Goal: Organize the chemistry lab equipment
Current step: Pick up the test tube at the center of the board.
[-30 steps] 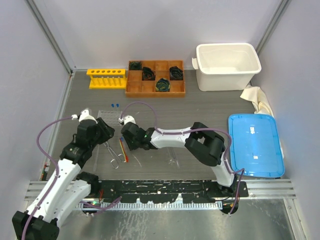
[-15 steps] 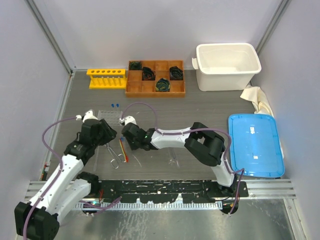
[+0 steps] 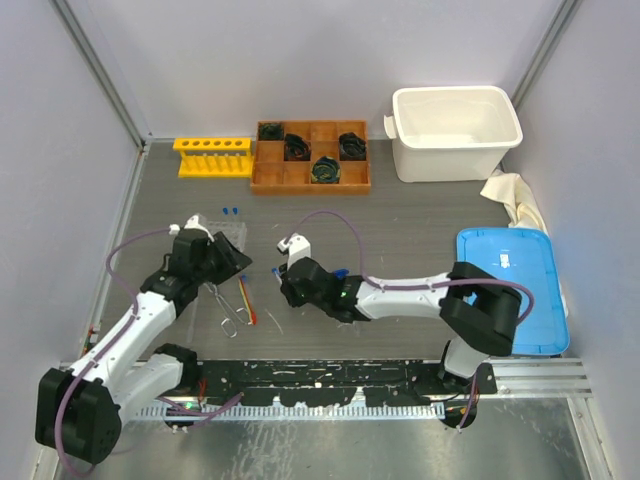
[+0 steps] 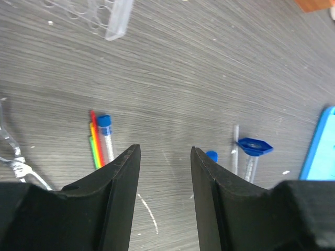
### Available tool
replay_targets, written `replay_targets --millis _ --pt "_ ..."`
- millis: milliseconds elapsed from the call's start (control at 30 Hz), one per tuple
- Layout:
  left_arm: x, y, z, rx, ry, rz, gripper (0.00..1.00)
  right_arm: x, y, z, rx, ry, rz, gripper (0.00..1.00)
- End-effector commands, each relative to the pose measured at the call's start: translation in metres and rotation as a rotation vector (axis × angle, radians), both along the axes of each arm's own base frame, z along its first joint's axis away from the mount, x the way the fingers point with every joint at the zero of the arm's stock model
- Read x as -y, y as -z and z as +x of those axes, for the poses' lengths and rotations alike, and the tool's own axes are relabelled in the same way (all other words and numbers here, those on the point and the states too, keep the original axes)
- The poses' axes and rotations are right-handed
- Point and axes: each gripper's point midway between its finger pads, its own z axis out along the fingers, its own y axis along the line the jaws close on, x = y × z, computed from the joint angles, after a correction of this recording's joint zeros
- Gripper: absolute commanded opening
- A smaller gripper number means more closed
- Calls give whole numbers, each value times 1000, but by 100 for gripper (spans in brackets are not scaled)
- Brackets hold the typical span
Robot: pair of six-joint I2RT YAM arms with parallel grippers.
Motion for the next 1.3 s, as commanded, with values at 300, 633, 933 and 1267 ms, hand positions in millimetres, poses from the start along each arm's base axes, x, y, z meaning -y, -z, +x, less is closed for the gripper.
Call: replay_targets --millis 300,633,933,1267 --pt "52 -60 13 128 111 -246 45 -37 -86 -3 188 -41 282 1" --pt "60 -60 6 111 136 -283 44 -38 -86 0 203 -35 268 1" --pt "67 -56 0 87 182 -291 41 -40 -86 2 211 -36 258 1" --pt "69 -51 -5 70 214 -268 36 -42 -86 5 217 -32 253 1"
